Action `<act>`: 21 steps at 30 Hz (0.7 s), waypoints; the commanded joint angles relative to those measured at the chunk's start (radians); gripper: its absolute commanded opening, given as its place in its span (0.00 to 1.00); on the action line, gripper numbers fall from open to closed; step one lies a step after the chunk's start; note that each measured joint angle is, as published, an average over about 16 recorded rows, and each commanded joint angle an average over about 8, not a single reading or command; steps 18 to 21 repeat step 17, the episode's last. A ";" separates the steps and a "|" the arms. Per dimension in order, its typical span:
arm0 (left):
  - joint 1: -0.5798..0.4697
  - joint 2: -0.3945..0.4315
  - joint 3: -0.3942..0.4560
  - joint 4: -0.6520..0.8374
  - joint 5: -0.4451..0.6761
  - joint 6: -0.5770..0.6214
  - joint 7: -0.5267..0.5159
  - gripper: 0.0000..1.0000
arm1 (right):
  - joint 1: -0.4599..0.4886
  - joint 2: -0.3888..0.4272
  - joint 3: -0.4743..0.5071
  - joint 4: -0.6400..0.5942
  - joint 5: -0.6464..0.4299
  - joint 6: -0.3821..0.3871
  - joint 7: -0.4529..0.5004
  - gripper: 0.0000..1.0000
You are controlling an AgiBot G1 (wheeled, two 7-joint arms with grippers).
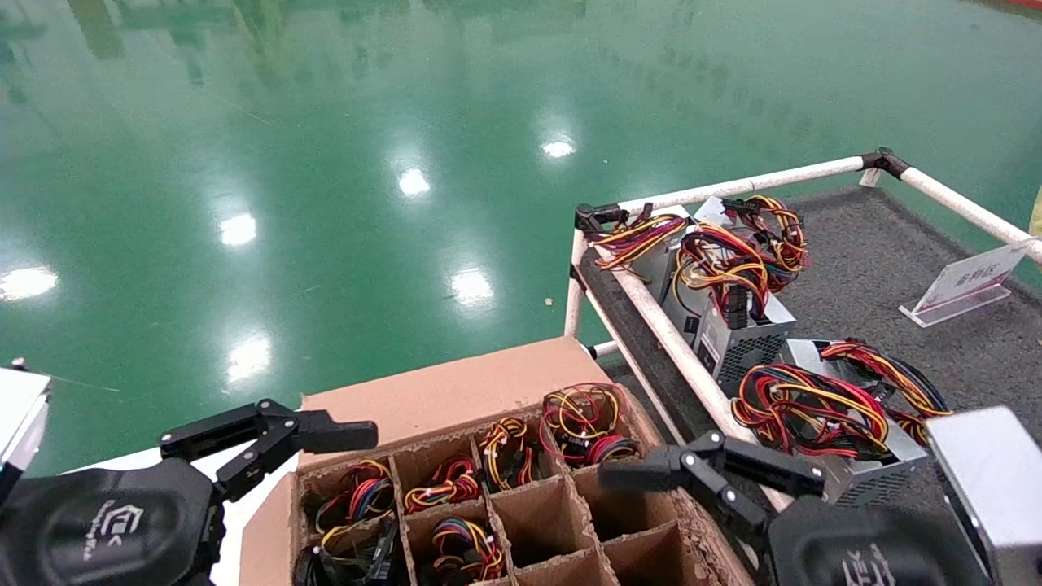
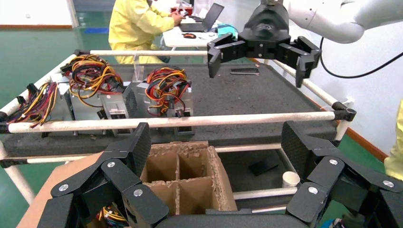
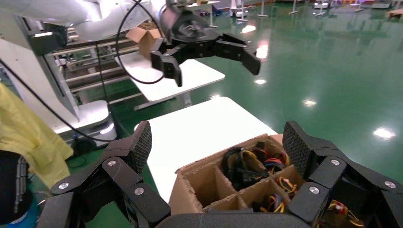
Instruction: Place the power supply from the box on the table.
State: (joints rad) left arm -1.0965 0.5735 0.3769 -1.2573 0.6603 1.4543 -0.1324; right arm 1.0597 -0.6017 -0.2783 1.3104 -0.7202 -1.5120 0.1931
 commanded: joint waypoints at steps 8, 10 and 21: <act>0.000 0.000 0.000 0.000 0.000 0.000 0.000 1.00 | 0.004 -0.002 0.000 -0.008 -0.002 0.005 -0.002 1.00; 0.000 0.000 0.000 0.000 0.000 0.000 0.000 1.00 | 0.006 -0.004 0.000 -0.011 -0.004 0.007 -0.003 1.00; 0.000 0.000 0.000 0.000 0.000 0.000 0.000 1.00 | 0.010 -0.006 0.000 -0.018 -0.007 0.011 -0.004 1.00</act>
